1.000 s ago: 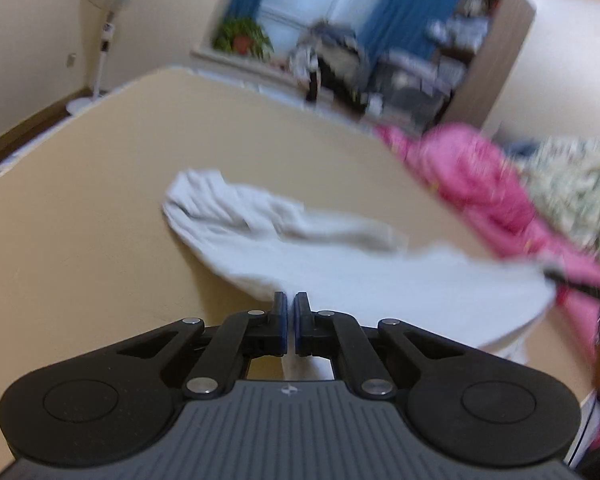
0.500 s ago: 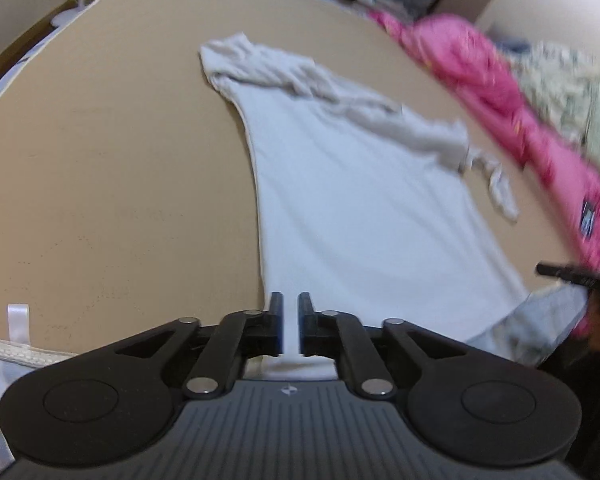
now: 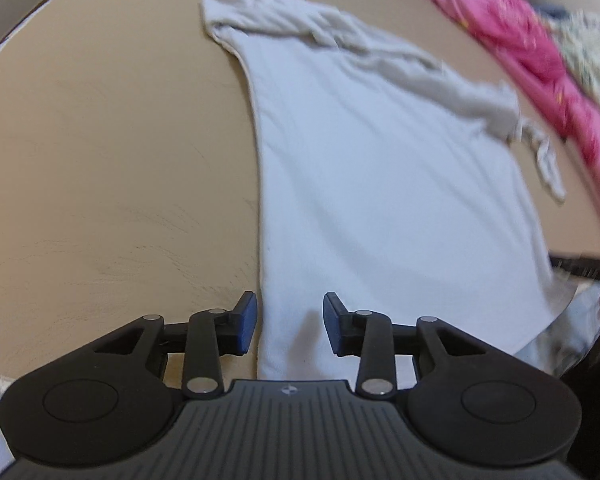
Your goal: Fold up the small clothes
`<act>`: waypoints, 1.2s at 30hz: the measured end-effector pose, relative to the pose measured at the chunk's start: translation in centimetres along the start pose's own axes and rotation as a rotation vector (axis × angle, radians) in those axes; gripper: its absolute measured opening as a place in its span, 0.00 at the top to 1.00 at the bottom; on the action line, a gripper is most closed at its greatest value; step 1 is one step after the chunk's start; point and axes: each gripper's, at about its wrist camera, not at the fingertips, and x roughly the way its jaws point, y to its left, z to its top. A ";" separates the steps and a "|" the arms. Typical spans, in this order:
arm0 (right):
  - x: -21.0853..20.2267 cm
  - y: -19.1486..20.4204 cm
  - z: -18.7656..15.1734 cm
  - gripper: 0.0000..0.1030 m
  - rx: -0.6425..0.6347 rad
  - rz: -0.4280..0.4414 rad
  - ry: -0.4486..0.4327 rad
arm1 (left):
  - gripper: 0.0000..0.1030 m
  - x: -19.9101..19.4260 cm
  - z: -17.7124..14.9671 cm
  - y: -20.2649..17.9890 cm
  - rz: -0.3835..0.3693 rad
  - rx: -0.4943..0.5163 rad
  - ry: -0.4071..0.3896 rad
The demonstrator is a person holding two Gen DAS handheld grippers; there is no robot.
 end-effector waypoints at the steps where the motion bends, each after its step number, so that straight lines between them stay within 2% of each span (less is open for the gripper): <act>1: 0.1 0.2 0.0 0.67 -0.007 0.006 -0.002 | 0.63 0.4 -0.2 -0.4 0.007 0.033 0.018; 2: 0.1 0.7 0.0 0.67 -0.023 0.007 -0.006 | 0.74 0.8 -0.5 -0.7 0.017 0.069 0.034; 3: 0.2 1.1 0.0 0.74 -0.045 0.013 -0.013 | 0.86 1.0 -0.8 -1.1 0.040 0.116 0.038; 4: 0.0 1.5 0.0 0.89 -0.065 0.041 -0.021 | 0.92 0.8 -1.0 -1.2 0.051 0.145 0.034; 6: -1.1 1.9 0.5 0.93 -0.061 0.204 -0.080 | 0.96 -0.3 -1.1 -0.1 0.028 0.130 0.003; 8: -3.4 1.8 1.0 0.95 -0.035 0.395 -0.171 | 0.96 -1.6 -1.2 2.1 0.079 0.081 -0.024; 9: -4.0 1.6 1.1 0.95 -0.026 0.418 -0.188 | 1.00 -1.9 -1.5 3.2 0.164 0.067 -0.017; 10: -3.8 1.3 1.2 0.95 -0.021 0.361 -0.174 | 1.00 -1.8 -1.8 3.8 0.256 0.067 -0.002; 11: -3.2 0.9 1.1 0.95 -0.013 0.247 -0.136 | 1.00 -1.7 -2.0 4.5 0.320 0.066 0.009; 12: -2.3 0.2 0.8 0.94 0.008 0.124 -0.087 | 1.00 -1.9 -2.1 5.0 0.289 0.051 0.010; 13: -1.6 -0.6 0.6 0.92 0.051 0.055 -0.040 | 1.00 -2.3 -2.1 5.3 0.231 0.036 0.001; 14: -1.3 -1.3 0.5 0.92 0.101 0.055 -0.017 | 1.00 -2.8 -2.0 5.6 0.182 0.019 -0.012; 17: -1.7 -1.4 0.4 0.91 0.148 0.153 -0.030 | 0.93 -4.0 -1.9 7.1 0.118 -0.066 -0.056; 19: -1.8 -0.7 0.3 0.77 0.148 0.211 -0.033 | 0.86 -4.5 -1.6 7.7 0.065 -0.126 -0.075; 20: -1.5 -0.1 0.5 0.75 0.156 0.244 -0.028 | 0.81 -4.8 -1.5 7.4 0.044 -0.140 -0.081; 21: -1.5 0.4 0.6 0.75 0.163 0.278 -0.024 | 0.73 -4.9 -1.4 7.1 0.025 -0.143 -0.082; 24: -0.8 1.9 1.2 0.71 0.170 0.362 -0.021 | 0.62 -4.7 -1.5 5.7 0.005 -0.118 -0.078; 26: -0.4 3.1 1.5 0.67 0.170 0.387 -0.012 | 0.60 -4.4 -1.4 5.0 0.003 -0.101 -0.071; 29: 0.6 4.4 1.5 0.67 0.153 0.341 0.033 | 0.60 -3.4 -1.1 4.4 0.011 -0.092 -0.053; 30: 0.8 4.6 1.4 0.67 0.146 0.317 0.042 | 0.60 -3.1 -1.0 4.2 0.011 -0.090 -0.046; 32: 0.5 4.4 1.3 0.84 0.154 0.319 0.034 | 0.60 -2.0 -0.7 3.8 0.014 -0.077 -0.029; 33: 0.0 4.0 1.3 0.97 0.163 0.335 0.019 | 0.60 -1.7 -0.7 3.5 0.019 -0.064 -0.019; 35: -1.4 2.7 1.2 0.97 0.179 0.357 -0.037 | 0.61 -1.0 -0.8 2.8 0.036 -0.024 -0.002; 36: -2.3 1.7 1.2 0.98 0.189 0.365 -0.068 | 0.66 -0.7 -0.8 2.4 0.049 -0.002 0.002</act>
